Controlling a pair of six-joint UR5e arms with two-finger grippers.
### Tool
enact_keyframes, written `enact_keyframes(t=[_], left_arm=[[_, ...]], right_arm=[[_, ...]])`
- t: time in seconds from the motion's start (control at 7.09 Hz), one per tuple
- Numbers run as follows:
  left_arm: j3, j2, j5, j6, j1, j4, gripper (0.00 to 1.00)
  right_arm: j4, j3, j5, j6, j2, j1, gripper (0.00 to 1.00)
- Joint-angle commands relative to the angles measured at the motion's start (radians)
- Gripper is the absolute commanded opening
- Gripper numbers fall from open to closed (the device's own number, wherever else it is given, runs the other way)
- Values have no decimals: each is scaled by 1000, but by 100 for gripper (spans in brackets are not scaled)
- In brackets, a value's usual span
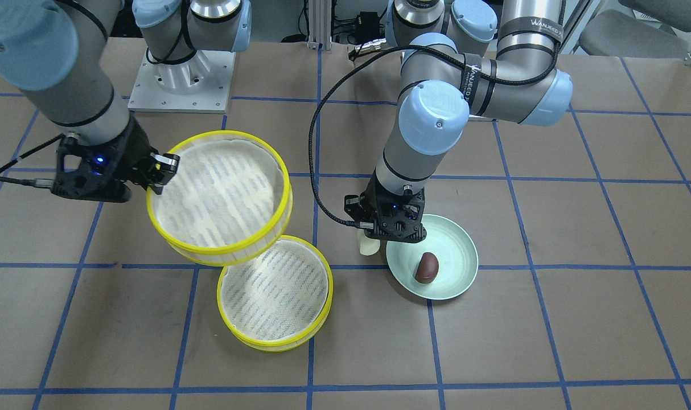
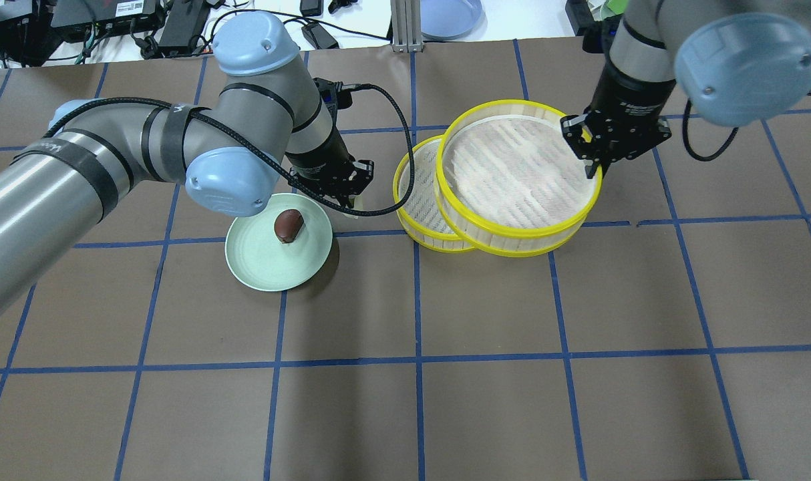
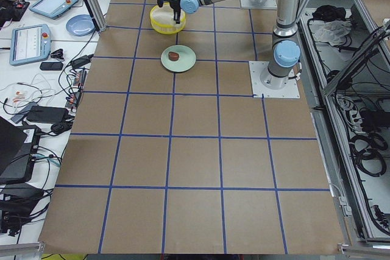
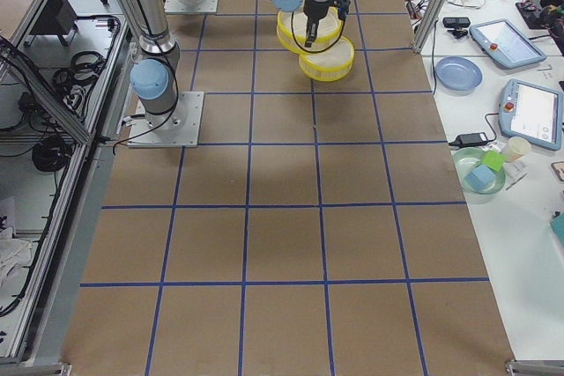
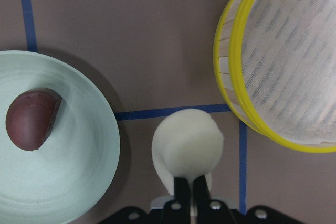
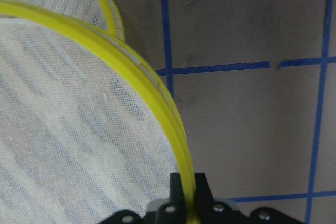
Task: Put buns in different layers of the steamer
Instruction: 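Set the top tier down away from the bottom tier with the right gripper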
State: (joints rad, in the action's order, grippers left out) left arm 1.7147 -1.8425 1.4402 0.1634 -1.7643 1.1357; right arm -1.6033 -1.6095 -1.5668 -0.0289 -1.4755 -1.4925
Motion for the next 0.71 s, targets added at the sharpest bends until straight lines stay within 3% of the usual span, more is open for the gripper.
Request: enact_keyframes(t=[0.0, 0.14, 0.28, 0.56], left_arm=[[-16, -9, -50, 141, -17, -32, 7], [-33, -29, -214, 244, -17, -104, 7], [-73, -76, -259, 355, -17, -197, 7], [-142, -151, -341, 462, -33, -256, 7]], right_arm=[[92, 0, -25, -266, -54, 192, 0], [98, 0, -47, -348, -58, 246, 0], [103, 0, -50, -370, -58, 259, 0], [121, 0, -82, -381, -62, 259, 0]])
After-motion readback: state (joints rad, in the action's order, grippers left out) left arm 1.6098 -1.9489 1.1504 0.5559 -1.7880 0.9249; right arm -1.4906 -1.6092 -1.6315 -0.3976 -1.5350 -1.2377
